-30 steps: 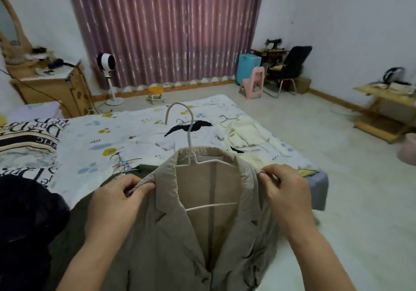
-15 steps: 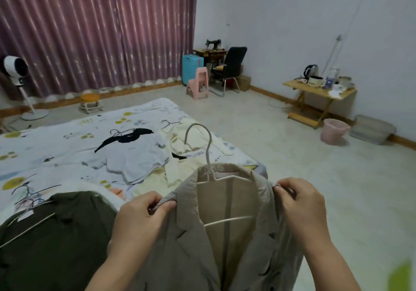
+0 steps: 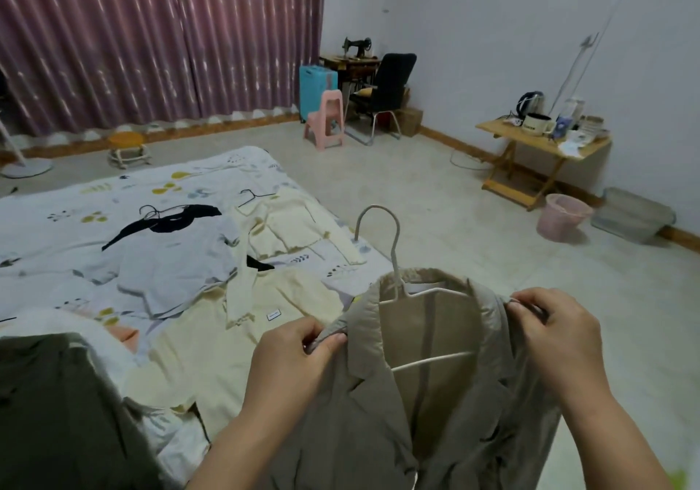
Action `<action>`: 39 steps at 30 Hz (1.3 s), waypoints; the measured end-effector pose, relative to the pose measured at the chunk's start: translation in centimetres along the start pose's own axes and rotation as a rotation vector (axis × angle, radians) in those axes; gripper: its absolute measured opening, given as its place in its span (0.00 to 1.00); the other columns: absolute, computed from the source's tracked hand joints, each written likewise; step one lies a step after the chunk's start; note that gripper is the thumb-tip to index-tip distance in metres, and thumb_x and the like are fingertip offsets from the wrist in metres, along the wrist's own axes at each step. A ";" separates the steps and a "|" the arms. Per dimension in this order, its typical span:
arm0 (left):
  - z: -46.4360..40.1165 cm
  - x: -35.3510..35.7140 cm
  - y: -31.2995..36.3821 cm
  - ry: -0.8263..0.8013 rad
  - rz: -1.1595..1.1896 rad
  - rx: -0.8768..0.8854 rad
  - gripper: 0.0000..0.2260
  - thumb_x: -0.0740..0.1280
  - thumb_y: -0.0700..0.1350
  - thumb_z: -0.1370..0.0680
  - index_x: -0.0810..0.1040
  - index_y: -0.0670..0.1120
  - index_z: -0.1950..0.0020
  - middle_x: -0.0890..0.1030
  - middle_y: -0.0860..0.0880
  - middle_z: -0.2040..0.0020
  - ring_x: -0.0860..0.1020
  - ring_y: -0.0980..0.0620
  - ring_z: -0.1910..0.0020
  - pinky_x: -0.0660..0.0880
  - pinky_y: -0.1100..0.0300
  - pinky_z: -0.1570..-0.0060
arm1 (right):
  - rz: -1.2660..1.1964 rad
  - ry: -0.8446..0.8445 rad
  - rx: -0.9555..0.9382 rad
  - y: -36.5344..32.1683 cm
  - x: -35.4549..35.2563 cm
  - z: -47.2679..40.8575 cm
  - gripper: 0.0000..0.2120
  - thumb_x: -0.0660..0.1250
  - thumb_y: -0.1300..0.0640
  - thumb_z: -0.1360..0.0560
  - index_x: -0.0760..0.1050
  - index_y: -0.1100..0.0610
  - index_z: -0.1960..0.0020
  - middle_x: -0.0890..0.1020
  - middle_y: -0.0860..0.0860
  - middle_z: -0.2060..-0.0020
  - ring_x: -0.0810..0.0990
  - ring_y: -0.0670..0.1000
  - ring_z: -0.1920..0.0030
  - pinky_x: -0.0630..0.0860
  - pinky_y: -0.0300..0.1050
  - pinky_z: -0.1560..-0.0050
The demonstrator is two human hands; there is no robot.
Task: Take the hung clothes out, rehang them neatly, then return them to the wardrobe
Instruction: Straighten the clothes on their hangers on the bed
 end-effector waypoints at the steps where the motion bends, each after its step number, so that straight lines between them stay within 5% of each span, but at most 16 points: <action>1: -0.7 0.8 0.1 -0.013 -0.001 -0.006 0.14 0.71 0.50 0.30 0.73 0.45 0.70 0.75 0.53 0.68 0.71 0.55 0.67 0.64 0.64 0.68 | 0.006 -0.007 0.002 0.5 0.2 -0.9 0.04 0.69 0.65 0.29 0.80 0.59 0.61 0.79 0.54 0.64 0.76 0.57 0.57 0.71 0.49 0.55; 22: -25.9 16.7 -3.3 -0.381 0.001 -0.069 0.08 0.66 0.51 0.26 0.74 0.51 0.65 0.75 0.57 0.69 0.70 0.61 0.69 0.66 0.65 0.66 | 0.191 -0.161 0.049 9.6 15.4 -27.5 0.03 0.69 0.65 0.28 0.81 0.61 0.59 0.80 0.57 0.62 0.74 0.56 0.58 0.68 0.47 0.57; 28: -33.5 18.9 -6.2 -0.277 -0.020 -0.142 0.06 0.66 0.48 0.26 0.75 0.52 0.63 0.78 0.55 0.66 0.73 0.60 0.65 0.67 0.65 0.64 | 0.136 -0.248 -0.005 10.5 24.1 -36.2 0.03 0.69 0.64 0.27 0.81 0.61 0.58 0.81 0.57 0.61 0.74 0.53 0.59 0.67 0.45 0.58; 35: -44.1 22.0 -12.9 0.028 -0.099 -0.345 0.13 0.65 0.44 0.24 0.69 0.55 0.67 0.75 0.57 0.66 0.72 0.63 0.64 0.65 0.72 0.64 | 0.054 -0.437 -0.106 9.9 39.8 -47.1 0.05 0.68 0.61 0.27 0.81 0.61 0.60 0.83 0.58 0.59 0.77 0.57 0.58 0.68 0.45 0.58; 39: -48.7 23.4 -17.9 0.158 -0.141 -0.458 0.06 0.63 0.41 0.23 0.73 0.45 0.61 0.78 0.49 0.60 0.73 0.51 0.59 0.60 0.62 0.65 | 0.039 -0.549 -0.157 9.2 49.1 -50.5 0.07 0.67 0.60 0.26 0.82 0.62 0.58 0.83 0.60 0.58 0.79 0.60 0.54 0.70 0.48 0.57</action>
Point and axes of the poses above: each hand's wrist, its own z-axis away from the middle knuckle, its own x-axis out of the palm, y = z × x, the point moved 4 cm from there along -z, towards the middle knuckle
